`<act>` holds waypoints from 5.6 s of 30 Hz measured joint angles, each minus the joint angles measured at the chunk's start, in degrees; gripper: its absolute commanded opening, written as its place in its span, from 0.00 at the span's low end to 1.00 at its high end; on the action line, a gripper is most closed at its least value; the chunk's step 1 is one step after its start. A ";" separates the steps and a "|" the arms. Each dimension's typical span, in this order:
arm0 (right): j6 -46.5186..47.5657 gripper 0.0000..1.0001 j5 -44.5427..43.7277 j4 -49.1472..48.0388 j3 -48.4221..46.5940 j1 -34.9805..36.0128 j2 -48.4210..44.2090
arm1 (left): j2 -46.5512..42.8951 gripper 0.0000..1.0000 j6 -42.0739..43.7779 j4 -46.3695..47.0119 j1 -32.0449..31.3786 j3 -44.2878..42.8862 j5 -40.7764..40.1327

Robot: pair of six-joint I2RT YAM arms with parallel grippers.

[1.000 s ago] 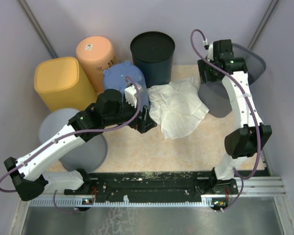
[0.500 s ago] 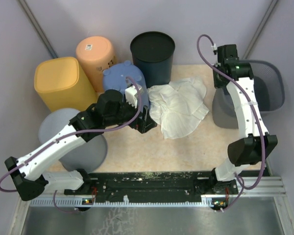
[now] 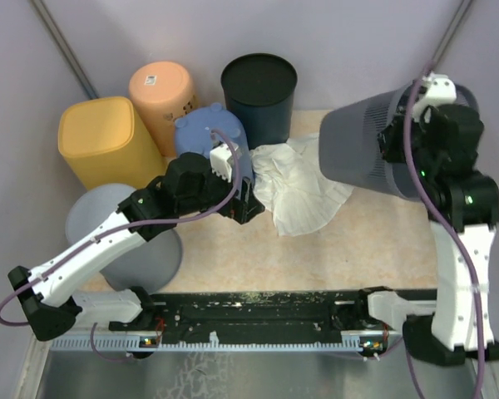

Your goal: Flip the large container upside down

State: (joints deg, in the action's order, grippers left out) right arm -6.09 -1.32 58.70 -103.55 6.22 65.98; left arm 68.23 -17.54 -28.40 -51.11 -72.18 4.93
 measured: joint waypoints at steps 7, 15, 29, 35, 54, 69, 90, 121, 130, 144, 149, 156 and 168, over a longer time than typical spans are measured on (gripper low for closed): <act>-8.02 0.00 13.11 -8.46 11.76 -0.02 -16.90 | -4.48 1.00 -0.26 -6.08 1.97 -2.16 -9.53; -25.90 0.00 30.40 -20.50 33.86 0.00 -25.81 | -11.89 1.00 -4.59 -9.33 6.29 -5.05 -10.54; -73.29 0.00 42.21 -74.38 73.64 0.02 -31.87 | -15.02 1.00 -10.91 -11.93 6.60 -5.03 -7.32; -85.96 0.00 39.78 -93.42 84.37 0.04 -33.09 | -13.79 1.00 -13.73 -15.04 6.62 -5.38 -6.82; -106.01 0.00 33.29 -137.79 103.08 0.26 -17.38 | -14.19 1.00 -15.63 -10.14 7.23 -5.51 3.30; -107.47 0.00 29.00 -143.08 103.10 4.55 -8.74 | -14.29 1.00 -13.40 -7.52 7.87 -5.51 3.13; -103.93 0.40 27.63 -142.57 103.10 4.46 -6.23 | -14.21 1.00 -14.43 5.90 9.55 -1.33 8.02; -66.34 0.86 15.30 -44.24 92.43 5.05 -37.27 | -3.50 1.00 -26.05 28.37 7.06 10.29 30.58; -53.77 0.87 5.62 -31.08 75.93 5.05 -31.08 | -3.37 1.00 -24.55 25.57 7.06 8.79 31.06; -20.94 0.86 -0.28 -27.85 42.97 5.05 -31.82 | -13.16 1.00 -2.82 -2.21 7.06 -6.23 17.75; -15.56 0.87 -9.55 -26.32 40.70 5.05 -30.97 | -15.41 1.00 -2.01 -9.79 6.99 -7.48 4.11; -15.56 0.88 -22.14 -17.29 32.41 5.16 -19.23 | -13.73 1.00 -5.40 -15.96 6.99 -8.33 -10.12; -17.57 0.90 -26.45 -8.79 31.32 5.18 -11.56 | -15.41 1.00 -7.96 -15.28 6.99 -7.56 -20.00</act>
State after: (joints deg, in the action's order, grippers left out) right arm -23.66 -27.77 49.91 -72.23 11.40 54.41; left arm 52.82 -25.50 -43.68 -44.12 -79.75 -15.07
